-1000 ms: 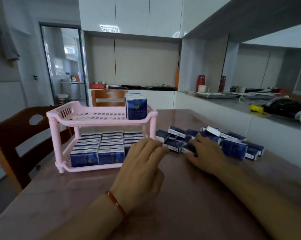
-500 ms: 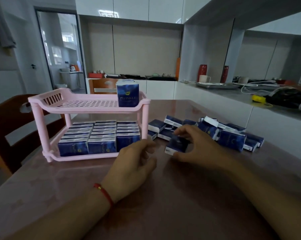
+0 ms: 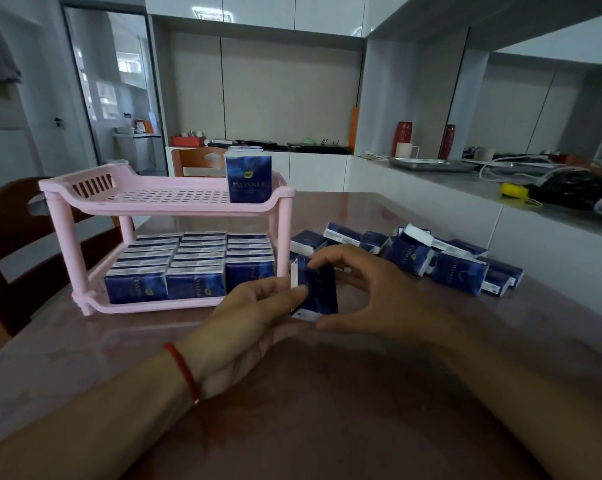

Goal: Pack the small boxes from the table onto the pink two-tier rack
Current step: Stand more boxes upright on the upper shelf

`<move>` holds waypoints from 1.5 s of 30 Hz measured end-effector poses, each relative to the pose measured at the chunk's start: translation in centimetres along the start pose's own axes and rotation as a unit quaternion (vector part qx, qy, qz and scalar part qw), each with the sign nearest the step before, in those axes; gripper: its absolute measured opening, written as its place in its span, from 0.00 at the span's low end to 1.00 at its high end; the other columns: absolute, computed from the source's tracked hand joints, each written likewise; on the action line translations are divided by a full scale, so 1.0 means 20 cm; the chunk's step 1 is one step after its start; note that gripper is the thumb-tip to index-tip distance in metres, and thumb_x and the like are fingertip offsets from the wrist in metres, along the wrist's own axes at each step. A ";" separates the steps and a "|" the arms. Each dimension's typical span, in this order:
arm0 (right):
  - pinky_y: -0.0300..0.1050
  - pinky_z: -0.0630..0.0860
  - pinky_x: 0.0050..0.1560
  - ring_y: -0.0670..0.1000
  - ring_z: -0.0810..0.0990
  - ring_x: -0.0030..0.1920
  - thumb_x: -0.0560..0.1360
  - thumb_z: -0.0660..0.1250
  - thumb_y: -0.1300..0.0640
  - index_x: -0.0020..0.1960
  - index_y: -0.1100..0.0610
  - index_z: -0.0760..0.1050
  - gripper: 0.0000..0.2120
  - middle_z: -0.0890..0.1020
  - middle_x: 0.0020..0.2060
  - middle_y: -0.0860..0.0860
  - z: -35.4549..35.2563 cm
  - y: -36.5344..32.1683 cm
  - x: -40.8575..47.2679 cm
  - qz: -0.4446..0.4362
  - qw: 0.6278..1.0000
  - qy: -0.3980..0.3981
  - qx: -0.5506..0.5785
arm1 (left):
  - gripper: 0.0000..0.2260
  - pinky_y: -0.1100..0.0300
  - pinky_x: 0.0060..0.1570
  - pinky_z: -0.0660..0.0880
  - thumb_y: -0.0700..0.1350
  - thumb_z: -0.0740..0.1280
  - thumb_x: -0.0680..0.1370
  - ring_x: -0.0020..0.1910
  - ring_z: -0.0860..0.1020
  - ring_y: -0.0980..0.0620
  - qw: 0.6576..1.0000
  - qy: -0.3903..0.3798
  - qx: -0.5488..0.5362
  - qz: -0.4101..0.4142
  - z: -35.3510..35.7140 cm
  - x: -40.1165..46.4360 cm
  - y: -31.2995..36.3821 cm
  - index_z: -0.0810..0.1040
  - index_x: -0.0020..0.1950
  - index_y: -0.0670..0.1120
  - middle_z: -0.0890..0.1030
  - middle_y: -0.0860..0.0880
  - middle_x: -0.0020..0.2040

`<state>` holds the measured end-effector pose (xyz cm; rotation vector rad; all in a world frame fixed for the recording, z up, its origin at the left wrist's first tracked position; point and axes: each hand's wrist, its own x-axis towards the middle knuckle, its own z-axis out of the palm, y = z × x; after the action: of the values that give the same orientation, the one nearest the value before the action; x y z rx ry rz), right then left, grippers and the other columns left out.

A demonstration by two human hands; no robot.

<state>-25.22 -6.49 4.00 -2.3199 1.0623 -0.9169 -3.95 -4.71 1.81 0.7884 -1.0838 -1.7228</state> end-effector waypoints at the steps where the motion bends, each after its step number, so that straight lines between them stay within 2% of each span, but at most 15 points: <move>1: 0.40 0.70 0.70 0.40 0.73 0.69 0.65 0.82 0.51 0.66 0.46 0.72 0.33 0.75 0.65 0.38 0.01 -0.01 0.00 0.000 1.000 -0.006 0.000 | 0.15 0.40 0.61 0.77 0.40 0.69 0.78 0.63 0.77 0.29 1.000 -0.016 -0.020 -0.004 0.00 0.00 0.00 0.73 0.61 0.35 0.72 0.24 0.63; 3: 0.39 0.74 0.64 0.38 0.76 0.64 0.67 0.81 0.52 0.65 0.46 0.73 0.30 0.78 0.61 0.37 0.00 -0.02 0.00 0.023 0.999 -0.014 0.029 | 0.15 0.40 0.57 0.79 0.41 0.68 0.78 0.60 0.78 0.28 0.998 -0.039 -0.047 -0.020 0.02 -0.01 0.00 0.71 0.63 0.42 0.72 0.23 0.63; 5: 0.40 0.77 0.52 0.39 0.81 0.51 0.75 0.74 0.55 0.61 0.49 0.77 0.16 0.83 0.50 0.40 -0.05 0.02 0.01 0.052 0.995 0.060 0.055 | 0.16 0.41 0.53 0.81 0.42 0.68 0.76 0.55 0.81 0.30 0.997 -0.032 -0.062 -0.017 0.04 -0.01 0.00 0.71 0.63 0.43 0.76 0.25 0.61; 7: 0.47 0.76 0.55 0.47 0.80 0.53 0.77 0.70 0.52 0.58 0.51 0.79 0.11 0.83 0.52 0.45 -0.17 0.16 0.01 0.073 0.960 0.202 -0.180 | 0.19 0.45 0.49 0.82 0.41 0.72 0.74 0.50 0.82 0.36 1.000 -0.006 -0.027 0.007 0.04 -0.02 0.01 0.71 0.61 0.40 0.79 0.30 0.58; 10: 0.60 0.69 0.62 0.61 0.74 0.60 0.75 0.69 0.45 0.60 0.55 0.77 0.19 0.81 0.58 0.57 -0.36 0.45 0.00 0.220 0.827 0.276 -0.438 | 0.26 0.62 0.44 0.81 0.44 0.78 0.69 0.45 0.85 0.50 0.968 0.065 0.229 0.085 0.04 -0.03 0.01 0.72 0.64 0.49 0.82 0.44 0.55; 14: 0.65 0.61 0.66 0.62 0.71 0.63 0.75 0.67 0.38 0.59 0.57 0.72 0.24 0.81 0.54 0.59 -0.35 0.63 0.01 0.341 0.777 0.232 -0.476 | 0.32 0.72 0.46 0.77 0.51 0.81 0.66 0.52 0.79 0.60 0.878 0.097 0.443 0.152 0.02 -0.01 -0.01 0.70 0.66 0.59 0.75 0.56 0.58; 17: 0.66 0.57 0.69 0.59 0.74 0.61 0.74 0.70 0.44 0.53 0.54 0.73 0.16 0.82 0.48 0.56 -0.34 0.63 0.04 0.314 0.791 0.242 -0.467 | 0.28 0.68 0.52 0.76 0.50 0.81 0.65 0.52 0.78 0.63 0.845 0.111 0.488 0.187 -0.03 0.01 -0.02 0.70 0.59 0.61 0.77 0.57 0.57; 21: 0.60 0.59 0.67 0.55 0.77 0.54 0.71 0.72 0.53 0.48 0.50 0.74 0.09 0.80 0.40 0.47 -0.32 0.56 0.03 0.244 0.851 0.292 -0.363 | 0.29 0.65 0.53 0.77 0.49 0.80 0.65 0.51 0.80 0.64 0.821 0.121 0.522 0.197 -0.09 0.03 0.00 0.74 0.62 0.58 0.81 0.60 0.54; 25: 0.49 0.76 0.47 0.55 0.80 0.45 0.74 0.71 0.61 0.46 0.52 0.78 0.06 0.81 0.41 0.50 -0.31 0.37 0.01 0.158 0.932 0.326 -0.020 | 0.31 0.59 0.55 0.79 0.52 0.81 0.65 0.50 0.80 0.60 0.835 0.121 0.510 0.165 -0.09 0.04 0.00 0.74 0.66 0.56 0.81 0.57 0.55; 27: 0.45 0.76 0.43 0.53 0.80 0.44 0.76 0.69 0.64 0.45 0.52 0.80 0.08 0.83 0.41 0.51 -0.27 0.24 0.01 0.125 0.936 0.274 0.184 | 0.31 0.61 0.53 0.79 0.53 0.80 0.65 0.50 0.81 0.60 0.850 0.108 0.491 0.160 -0.08 0.03 0.00 0.73 0.65 0.56 0.82 0.57 0.54; 29: 0.41 0.78 0.42 0.50 0.82 0.44 0.76 0.69 0.64 0.47 0.52 0.82 0.07 0.85 0.42 0.50 -0.20 0.13 0.02 0.097 0.938 0.181 0.280 | 0.28 0.66 0.49 0.79 0.51 0.81 0.66 0.49 0.82 0.61 0.867 0.077 0.466 0.161 -0.05 0.01 0.00 0.73 0.62 0.58 0.82 0.57 0.53; 34: 0.40 0.80 0.48 0.49 0.84 0.48 0.73 0.74 0.59 0.53 0.55 0.81 0.09 0.85 0.47 0.52 0.01 0.02 0.05 0.008 0.983 0.096 0.155 | 0.17 0.67 0.46 0.79 0.47 0.74 0.75 0.49 0.82 0.63 0.895 0.029 0.408 0.177 0.00 0.00 -0.03 0.73 0.59 0.59 0.83 0.55 0.51; 39: 0.40 0.80 0.47 0.47 0.81 0.48 0.73 0.75 0.53 0.56 0.49 0.80 0.12 0.81 0.46 0.45 0.06 0.00 0.05 -0.036 0.989 0.137 0.039 | 0.20 0.51 0.58 0.79 0.48 0.71 0.77 0.57 0.80 0.56 0.891 -0.002 0.416 0.181 -0.04 0.02 -0.04 0.71 0.67 0.53 0.80 0.51 0.58; 42: 0.37 0.77 0.54 0.43 0.78 0.58 0.72 0.71 0.43 0.64 0.47 0.77 0.21 0.80 0.55 0.38 0.03 0.02 0.04 -0.036 0.994 0.097 -0.019 | 0.23 0.47 0.60 0.79 0.53 0.72 0.72 0.60 0.81 0.52 0.902 0.005 0.386 0.192 -0.05 0.03 -0.05 0.71 0.66 0.52 0.81 0.50 0.60; 45: 0.39 0.77 0.58 0.41 0.79 0.59 0.71 0.74 0.45 0.66 0.46 0.76 0.24 0.80 0.58 0.38 0.03 0.03 0.03 -0.032 0.997 0.058 -0.037 | 0.22 0.47 0.61 0.78 0.48 0.74 0.74 0.60 0.81 0.53 0.899 0.003 0.392 0.197 -0.08 0.04 -0.04 0.72 0.65 0.51 0.82 0.51 0.61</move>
<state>-24.76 -7.23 3.45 -2.3992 1.0902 -1.0646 -3.13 -5.77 0.40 0.9588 -1.8290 -0.9108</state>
